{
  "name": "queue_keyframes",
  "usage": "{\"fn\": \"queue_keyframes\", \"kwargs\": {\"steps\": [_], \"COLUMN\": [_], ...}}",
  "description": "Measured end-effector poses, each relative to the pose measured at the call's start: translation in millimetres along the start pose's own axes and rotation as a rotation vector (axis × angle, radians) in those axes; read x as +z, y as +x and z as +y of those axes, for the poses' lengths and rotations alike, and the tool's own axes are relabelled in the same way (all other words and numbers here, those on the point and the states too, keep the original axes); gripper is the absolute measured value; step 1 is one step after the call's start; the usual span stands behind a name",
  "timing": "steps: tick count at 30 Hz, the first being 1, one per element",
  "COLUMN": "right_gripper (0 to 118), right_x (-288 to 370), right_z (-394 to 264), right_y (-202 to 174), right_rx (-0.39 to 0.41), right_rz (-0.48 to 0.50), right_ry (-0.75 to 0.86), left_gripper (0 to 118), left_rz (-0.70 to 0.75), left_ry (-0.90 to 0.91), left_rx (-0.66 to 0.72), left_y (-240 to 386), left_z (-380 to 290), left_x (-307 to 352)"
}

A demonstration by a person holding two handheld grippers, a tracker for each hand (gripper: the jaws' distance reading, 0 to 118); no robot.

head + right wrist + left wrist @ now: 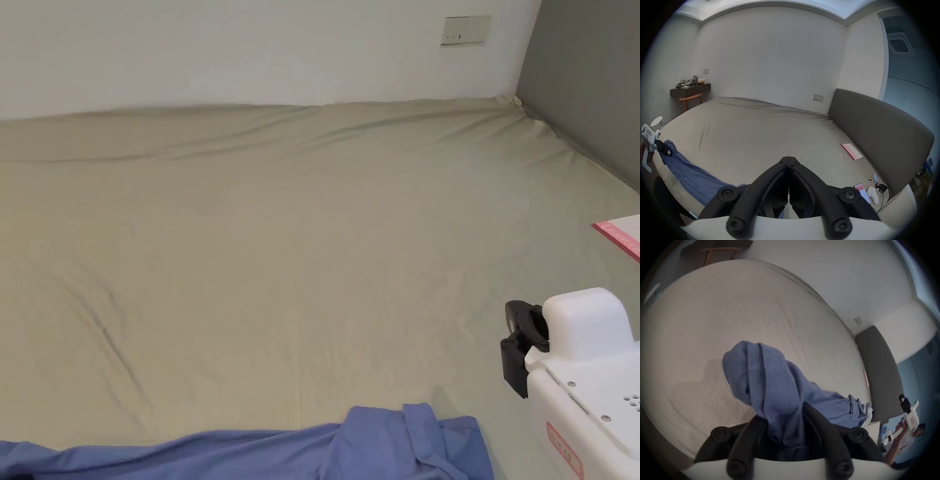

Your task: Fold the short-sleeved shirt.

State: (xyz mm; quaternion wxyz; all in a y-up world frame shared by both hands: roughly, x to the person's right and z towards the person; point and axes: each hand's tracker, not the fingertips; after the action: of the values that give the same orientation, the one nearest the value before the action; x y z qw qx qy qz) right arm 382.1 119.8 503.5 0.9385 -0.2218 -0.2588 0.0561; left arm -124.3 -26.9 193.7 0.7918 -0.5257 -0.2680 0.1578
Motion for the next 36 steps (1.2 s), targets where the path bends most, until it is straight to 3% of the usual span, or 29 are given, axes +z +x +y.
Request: {"fn": "queue_keyframes", "kwargs": {"steps": [3, 8, 12, 15, 19, 20, 21, 23, 24, 26, 28, 31, 33, 34, 35, 36], "right_gripper": [3, 3, 3, 3, 3, 3, 3, 3, 3, 3, 3, 3, 3, 3, 3, 3], "right_x": [0.1, 8.6, 13.8, 17.1, 19.4, 19.8, 20.3, 20.2, 19.5, 16.7, 14.9, 15.4, 16.0, 16.5, 16.4, 16.0], "right_z": [2.0, 4.0, 0.1, -4.9, -11.0, -12.0, -13.0, -14.7, -15.3, -15.8, -15.5, -14.5, -14.0, -14.0, -14.1, -14.3], "right_y": [-2.7, -3.8, 2.2, 10.1, 20.6, 22.8, 24.9, 28.4, 29.7, 31.7, 31.8, 29.9, 27.9, 26.8, 25.8, 25.0], "right_rx": [-0.01, -0.003, 0.001, -0.021, -0.043, -0.048, -0.052, -0.056, -0.058, -0.065, -0.073, -0.076, -0.07, -0.067, -0.066, -0.064], "right_rz": [0.011, 0.028, 0.028, 0.022, 0.007, 0.005, 0.002, -0.005, -0.008, -0.008, -0.004, 0.003, 0.007, 0.008, 0.01, 0.012], "right_ry": [0.005, 0.025, 0.023, 0.017, 0.009, 0.008, 0.006, 0.004, 0.003, -0.002, -0.007, -0.002, 0.003, 0.003, 0.004, 0.003], "left_gripper": [13, 13, 13, 13, 14, 20, 33, 39, 56, 113, 118, 109, 76, 43, 0, 0], "left_rz": [0.092, 0.054, 0.117, 0.091, 0.162, 0.179, 0.197, 0.195, 0.084, -0.163, -0.244, -0.325, -0.299, -0.241, -0.153, -0.075], "left_ry": [0.006, -0.04, -0.068, -0.154, -0.221, -0.232, -0.233, -0.196, -0.193, -0.289, -0.274, -0.167, -0.096, -0.066, -0.039, 0.004], "left_rx": [-0.093, -0.192, -0.332, -0.303, -0.307, -0.291, -0.283, -0.269, -0.232, -0.147, -0.125, -0.136, -0.13, -0.158, -0.224, -0.283], "left_y": [44.7, 117.1, 154.8, 166.9, 175.6, 181.8, 184.2, 192.9, 199.7, 207.5, 217.3, 212.7, 208.0, 203.2, 202.4, 200.5], "left_z": [5.4, -1.5, -19.9, -39.1, -65.0, -72.8, -77.3, -78.5, -78.3, -81.5, -77.8, -66.3, -58.5, -55.4, -53.1, -54.1], "left_x": [0.5, -30.5, -77.0, -119.1, -167.2, -174.1, -179.4, -173.5, -174.2, -176.0, -164.5, -138.5, -118.3, -110.9, -106.3, -102.4]}}
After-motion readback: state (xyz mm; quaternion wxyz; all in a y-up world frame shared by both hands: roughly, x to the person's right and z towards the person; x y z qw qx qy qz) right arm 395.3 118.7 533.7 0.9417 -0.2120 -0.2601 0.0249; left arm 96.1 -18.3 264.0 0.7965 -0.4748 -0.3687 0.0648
